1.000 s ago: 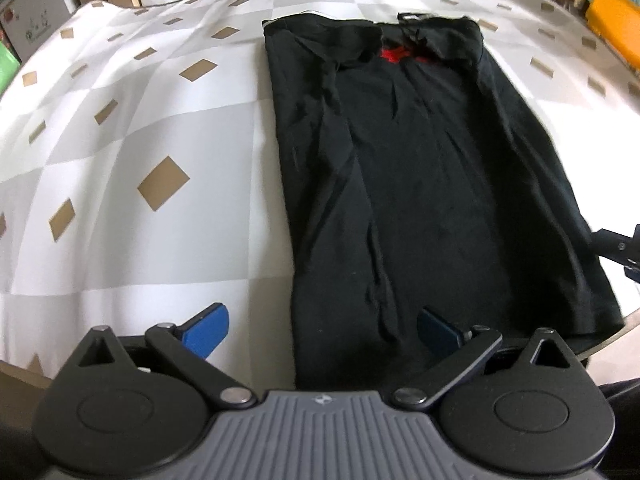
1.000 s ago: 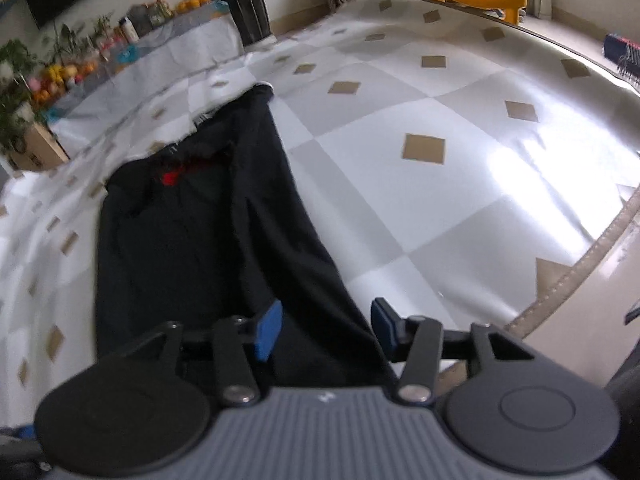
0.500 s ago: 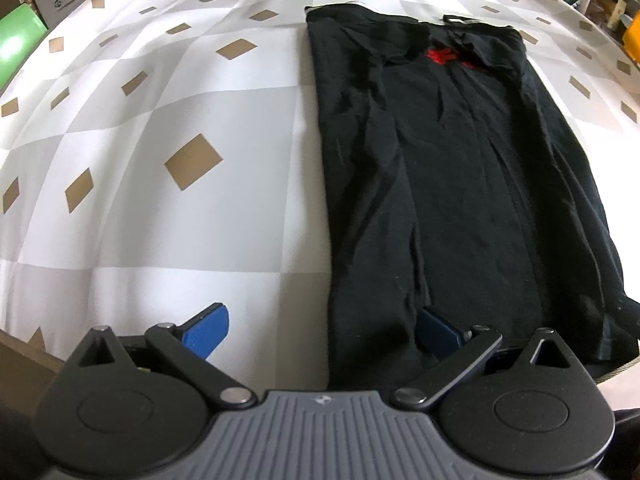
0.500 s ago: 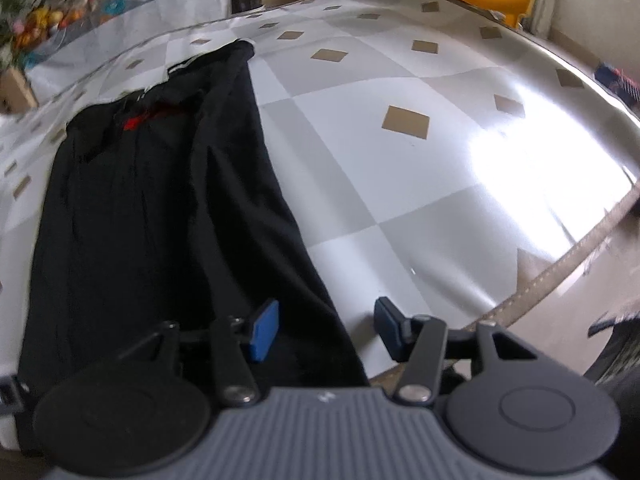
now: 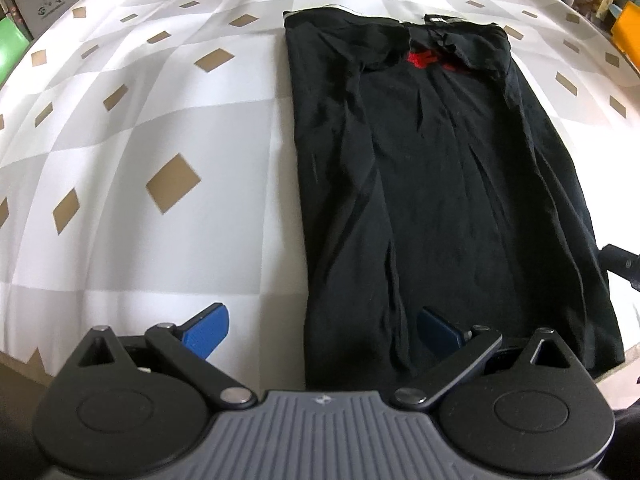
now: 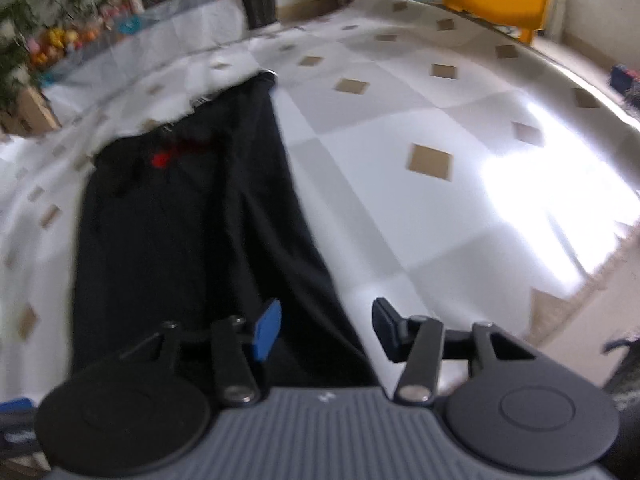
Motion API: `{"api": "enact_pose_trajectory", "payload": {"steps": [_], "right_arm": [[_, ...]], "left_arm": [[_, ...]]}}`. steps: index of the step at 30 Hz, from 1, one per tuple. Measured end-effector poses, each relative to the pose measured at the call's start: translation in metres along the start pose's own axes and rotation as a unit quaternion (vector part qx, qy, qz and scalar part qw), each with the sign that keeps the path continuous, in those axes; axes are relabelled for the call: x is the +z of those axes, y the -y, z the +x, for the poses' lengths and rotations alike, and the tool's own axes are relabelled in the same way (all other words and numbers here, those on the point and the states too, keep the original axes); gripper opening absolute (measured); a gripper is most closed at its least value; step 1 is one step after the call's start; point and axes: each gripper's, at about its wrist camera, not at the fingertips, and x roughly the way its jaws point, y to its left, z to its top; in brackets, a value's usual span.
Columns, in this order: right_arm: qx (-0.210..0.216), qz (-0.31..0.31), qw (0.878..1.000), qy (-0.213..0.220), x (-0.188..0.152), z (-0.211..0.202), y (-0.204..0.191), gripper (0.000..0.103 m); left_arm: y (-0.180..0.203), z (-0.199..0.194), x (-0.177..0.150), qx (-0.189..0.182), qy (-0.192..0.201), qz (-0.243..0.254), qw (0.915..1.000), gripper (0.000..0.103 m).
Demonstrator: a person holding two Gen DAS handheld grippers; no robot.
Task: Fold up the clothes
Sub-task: 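Close the right tool on the striped end of the shirt strip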
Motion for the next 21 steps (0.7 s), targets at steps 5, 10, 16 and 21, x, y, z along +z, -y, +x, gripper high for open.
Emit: {"api": "enact_pose_trajectory", "payload": {"steps": [5, 10, 16, 21], "right_arm": [[0.035, 0.052, 0.998, -0.012, 0.025, 0.011, 0.006, 0.051], [0.061, 0.085, 0.994, -0.031, 0.049, 0.029, 0.004, 0.053], [0.094, 0.053, 0.994, -0.028, 0.090, 0.045, -0.014, 0.055], [0.115, 0.035, 0.993, -0.015, 0.128, 0.064, -0.017, 0.058]], "left_arm": [[0.000, -0.001, 0.021, -0.011, -0.007, -0.010, 0.9999, 0.101], [0.002, -0.006, 0.044, -0.023, -0.005, -0.005, 0.9997, 0.101], [0.006, -0.007, 0.069, -0.024, -0.002, 0.027, 0.9993, 0.101], [0.003, 0.000, 0.091, -0.027, -0.010, 0.033, 0.9991, 0.101]]}}
